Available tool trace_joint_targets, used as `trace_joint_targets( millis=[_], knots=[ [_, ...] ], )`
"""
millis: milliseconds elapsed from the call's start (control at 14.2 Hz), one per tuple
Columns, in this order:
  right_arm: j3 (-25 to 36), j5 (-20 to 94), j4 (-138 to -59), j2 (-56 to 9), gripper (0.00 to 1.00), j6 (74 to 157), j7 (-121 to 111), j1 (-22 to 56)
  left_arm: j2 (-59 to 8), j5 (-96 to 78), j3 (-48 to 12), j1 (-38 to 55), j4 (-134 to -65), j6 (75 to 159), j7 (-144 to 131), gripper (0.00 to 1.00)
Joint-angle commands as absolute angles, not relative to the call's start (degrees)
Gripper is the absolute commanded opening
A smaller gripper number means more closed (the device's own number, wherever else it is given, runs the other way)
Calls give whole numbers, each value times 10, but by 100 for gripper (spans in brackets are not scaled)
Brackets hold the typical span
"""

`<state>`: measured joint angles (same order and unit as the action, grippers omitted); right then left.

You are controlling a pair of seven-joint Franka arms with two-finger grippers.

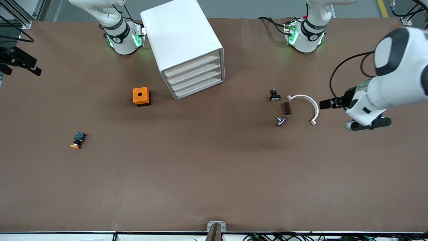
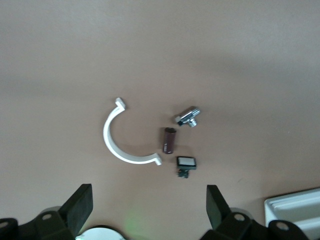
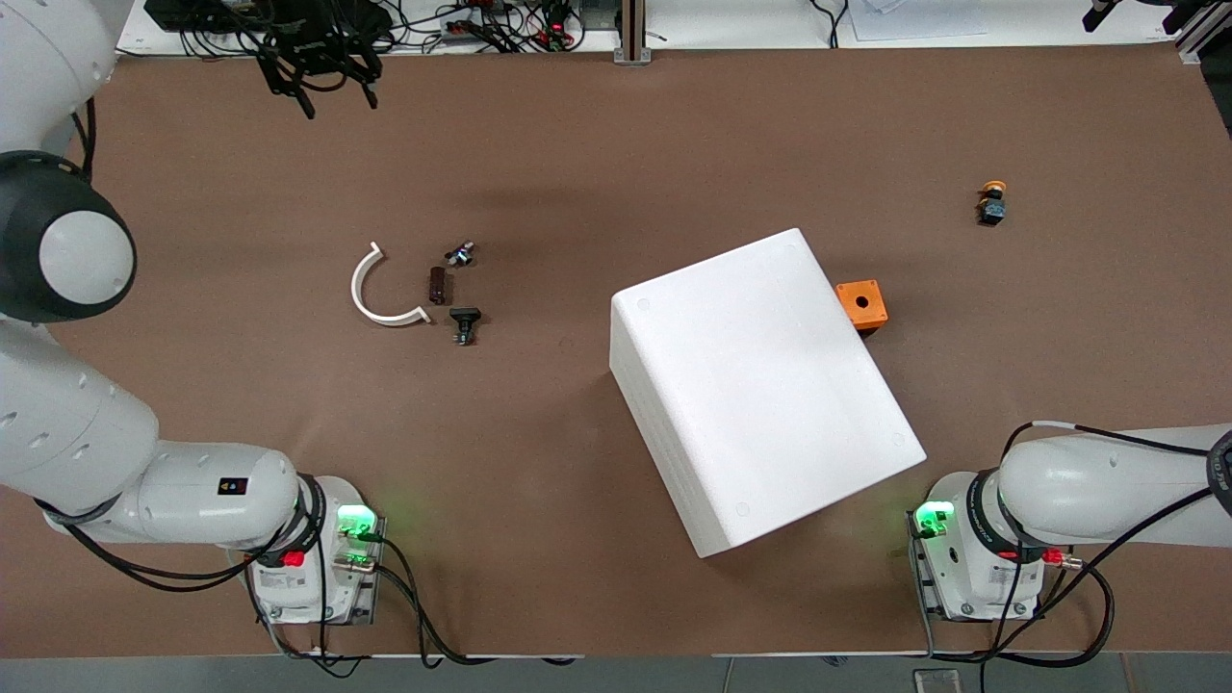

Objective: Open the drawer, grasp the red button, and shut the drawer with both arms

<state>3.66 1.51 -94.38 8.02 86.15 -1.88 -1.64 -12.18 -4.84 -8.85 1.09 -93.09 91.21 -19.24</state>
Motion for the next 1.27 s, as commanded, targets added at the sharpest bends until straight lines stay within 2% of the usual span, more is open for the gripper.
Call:
trace_joint_targets(
  millis=[0, 353, 565, 988, 1200],
  knots=[
    [37, 13, -958, 95, 100, 865, -25, -18, -134, -68, -107, 11, -919, 918, -250, 100],
    [37, 14, -958, 95, 100, 865, -25, -18, -151, -84, -108, 65, -905, 919, -392, 100],
    [37, 14, -958, 95, 100, 864, -25, -18, -183, -86, -109, 82, -878, 918, -504, 100],
    [38, 14, -958, 95, 100, 863, -25, -18, -249, -91, -110, 146, -868, 911, -701, 100],
    [38, 14, -958, 95, 100, 863, -25, -18, -281, -141, -110, 148, -836, 855, -778, 100]
  ],
)
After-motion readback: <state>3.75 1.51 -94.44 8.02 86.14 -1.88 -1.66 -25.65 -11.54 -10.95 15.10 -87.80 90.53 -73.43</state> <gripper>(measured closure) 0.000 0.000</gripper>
